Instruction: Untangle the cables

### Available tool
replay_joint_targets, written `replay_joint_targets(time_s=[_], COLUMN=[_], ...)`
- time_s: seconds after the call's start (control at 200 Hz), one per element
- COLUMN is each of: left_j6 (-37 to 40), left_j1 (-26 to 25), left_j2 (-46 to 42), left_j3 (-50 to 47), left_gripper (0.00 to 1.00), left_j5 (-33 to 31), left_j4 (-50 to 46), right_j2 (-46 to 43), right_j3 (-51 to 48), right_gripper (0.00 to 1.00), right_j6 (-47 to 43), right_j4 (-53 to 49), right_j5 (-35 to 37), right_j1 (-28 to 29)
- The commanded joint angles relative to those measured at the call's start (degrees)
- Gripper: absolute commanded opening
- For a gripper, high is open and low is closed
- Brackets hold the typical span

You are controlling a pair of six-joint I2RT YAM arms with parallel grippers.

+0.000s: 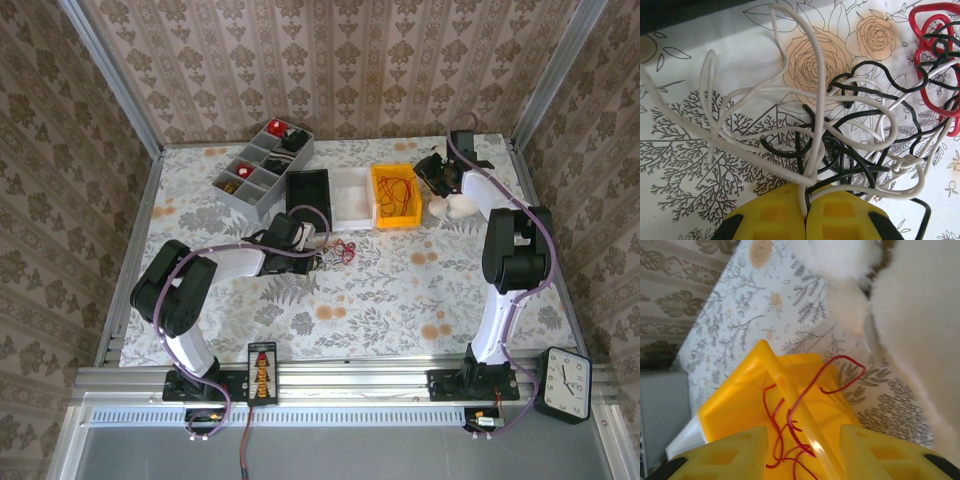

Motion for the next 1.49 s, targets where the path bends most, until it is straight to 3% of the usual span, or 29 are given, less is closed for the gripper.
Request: replay_joint_targets(time_s=[0.0,0.435,0.76,0.92,1.49], left_j6=[1.97,2.63,2.95,3.17,2.72], left_j1=[-0.71,-0.67,-0.66,-0.71,-0.88], left_j2=[3.91,5.72,6.57,7.04,5.94], left_j3=[0.54,2.29,3.50,4.04,2.22], left_gripper=[0.00,0.00,0.00,0.00,0.00], left_j5=[1.41,1.59,1.63,1.98,2.23], left_j4=[-2.93,-4.85,-6.32,-6.41,-4.22], right_j2=[2.39,6.17,7.95,3.62,-9.40], right_j3=[0.03,1.29,0.41,-3.98,-8.85], right_gripper=[0.43,0.38,0.07,0.01,0.00], right_j6=[6.09,10.68,13.10,13.56,-5.18], right_j4=[3.69,6.81,12.47,17.62,9.12], right_j5=[-2.75,-1.34,-2.72,-3.79,-1.10], right_j1=[-0.51,-1.80,-1.93,-1.77,3.36])
